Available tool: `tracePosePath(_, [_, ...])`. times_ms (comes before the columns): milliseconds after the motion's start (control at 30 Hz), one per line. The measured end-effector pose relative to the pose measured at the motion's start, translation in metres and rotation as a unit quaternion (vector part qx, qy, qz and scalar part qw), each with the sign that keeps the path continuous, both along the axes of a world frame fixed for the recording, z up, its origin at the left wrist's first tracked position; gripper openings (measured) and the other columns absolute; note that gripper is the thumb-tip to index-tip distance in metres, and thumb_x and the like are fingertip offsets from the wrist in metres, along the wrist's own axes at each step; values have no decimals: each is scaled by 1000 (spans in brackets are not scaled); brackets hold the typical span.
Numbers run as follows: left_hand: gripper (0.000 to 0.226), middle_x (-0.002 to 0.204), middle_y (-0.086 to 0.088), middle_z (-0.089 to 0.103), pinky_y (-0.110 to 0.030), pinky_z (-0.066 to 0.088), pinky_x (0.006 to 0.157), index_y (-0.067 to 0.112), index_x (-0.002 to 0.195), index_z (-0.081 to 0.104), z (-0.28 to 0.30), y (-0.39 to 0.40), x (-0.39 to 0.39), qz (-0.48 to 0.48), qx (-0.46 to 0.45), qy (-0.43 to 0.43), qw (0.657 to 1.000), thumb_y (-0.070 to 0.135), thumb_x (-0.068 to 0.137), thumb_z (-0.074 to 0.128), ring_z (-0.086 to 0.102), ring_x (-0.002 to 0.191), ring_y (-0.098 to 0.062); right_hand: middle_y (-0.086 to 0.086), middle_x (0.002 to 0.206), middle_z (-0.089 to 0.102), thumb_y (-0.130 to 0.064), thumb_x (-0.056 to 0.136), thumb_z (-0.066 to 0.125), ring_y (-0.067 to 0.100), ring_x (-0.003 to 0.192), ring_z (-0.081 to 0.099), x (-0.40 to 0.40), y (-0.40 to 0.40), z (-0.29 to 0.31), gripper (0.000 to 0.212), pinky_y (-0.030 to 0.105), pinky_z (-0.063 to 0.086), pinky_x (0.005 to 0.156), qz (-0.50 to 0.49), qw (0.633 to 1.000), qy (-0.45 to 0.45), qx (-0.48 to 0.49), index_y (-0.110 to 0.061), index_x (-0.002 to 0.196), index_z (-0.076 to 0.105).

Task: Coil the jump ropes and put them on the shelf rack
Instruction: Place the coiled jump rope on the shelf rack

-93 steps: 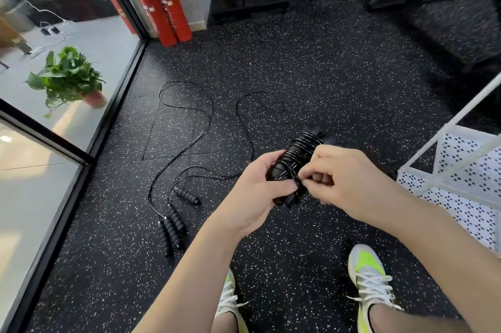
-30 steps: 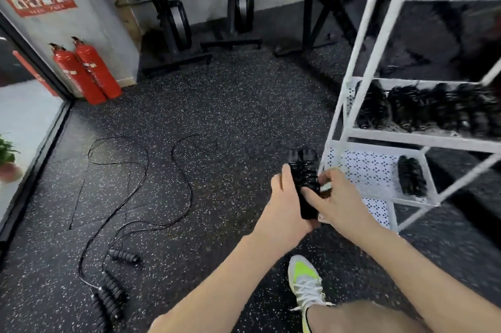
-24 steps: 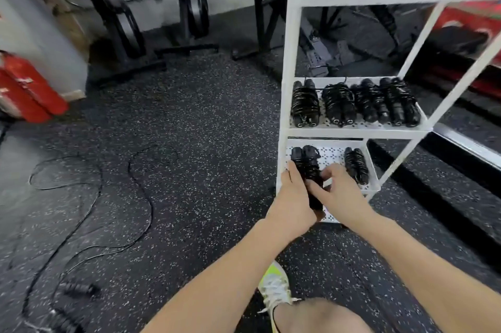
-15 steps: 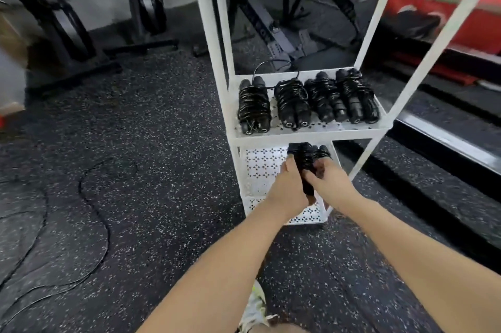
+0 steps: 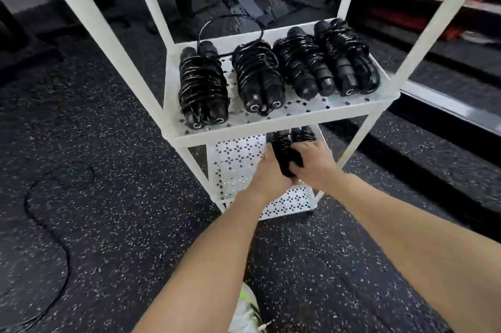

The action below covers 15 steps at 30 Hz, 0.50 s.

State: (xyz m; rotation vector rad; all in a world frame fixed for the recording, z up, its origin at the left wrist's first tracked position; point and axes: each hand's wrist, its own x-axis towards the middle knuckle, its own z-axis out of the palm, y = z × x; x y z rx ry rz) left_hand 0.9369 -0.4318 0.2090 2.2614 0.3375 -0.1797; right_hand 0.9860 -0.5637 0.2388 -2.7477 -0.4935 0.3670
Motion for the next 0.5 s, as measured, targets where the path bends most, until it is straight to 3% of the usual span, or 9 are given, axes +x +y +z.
tracePosePath(67, [72, 112, 3, 60, -14, 40, 58, 29, 138, 33, -4, 1, -4, -3, -3, 7, 1000, 25, 82, 79, 63, 92, -13, 1, 138, 48, -42, 96, 56, 28, 131, 37, -2, -1, -7, 47, 40, 33, 106, 27, 998, -30, -58, -22, 139, 56])
tracePosePath(167, [73, 123, -7, 59, -19, 46, 64, 22, 147, 28, -8, 1, -6, -4, -5, 18, 1000, 28, 89, 71, 63, 96, -22, 0, 140, 42, -46, 99, 48, 28, 130, 34, -6, -1, -13, 48, 42, 31, 107, 48, 991, -56, -110, -22, 140, 51])
tracePosePath(267, [88, 142, -12, 50, -43, 54, 89, 19, 156, 17, -2, 1, -8, -21, 27, 43, 999, 38, 89, 71, 56, 113, -32, 1, 144, 41, -44, 100, 44, 28, 132, 33, -11, 1, -9, 49, 43, 30, 110, 50, 991, -51, -117, -22, 144, 46])
tracePosePath(333, [99, 156, -13, 34, -54, 46, 105, 16, 160, 5, 7, 1, -12, -52, 64, 68, 994, 42, 90, 71, 41, 132, -39, 1, 144, 42, -41, 99, 45, 28, 131, 36, -15, 2, -2, 47, 42, 33, 110, 54, 990, -51, -121, -22, 141, 49])
tracePosePath(400, [104, 161, -13, 23, -54, 43, 108, 12, 161, 1, 16, 2, -21, -78, 120, 82, 986, 41, 91, 72, 32, 140, -39, 2, 140, 46, -36, 99, 46, 27, 126, 46, -25, 7, 8, 42, 40, 43, 101, 74, 988, -49, -125, -21, 138, 52])
tracePosePath(500, [92, 162, -12, 24, -51, 45, 106, 10, 160, 11, 39, 10, -47, -110, 187, 57, 975, 33, 93, 70, 34, 140, -36, 1, 131, 53, -31, 99, 48, 28, 110, 62, -47, 21, 29, 35, 36, 47, 78, 91, 990, -29, -103, -21, 133, 53])
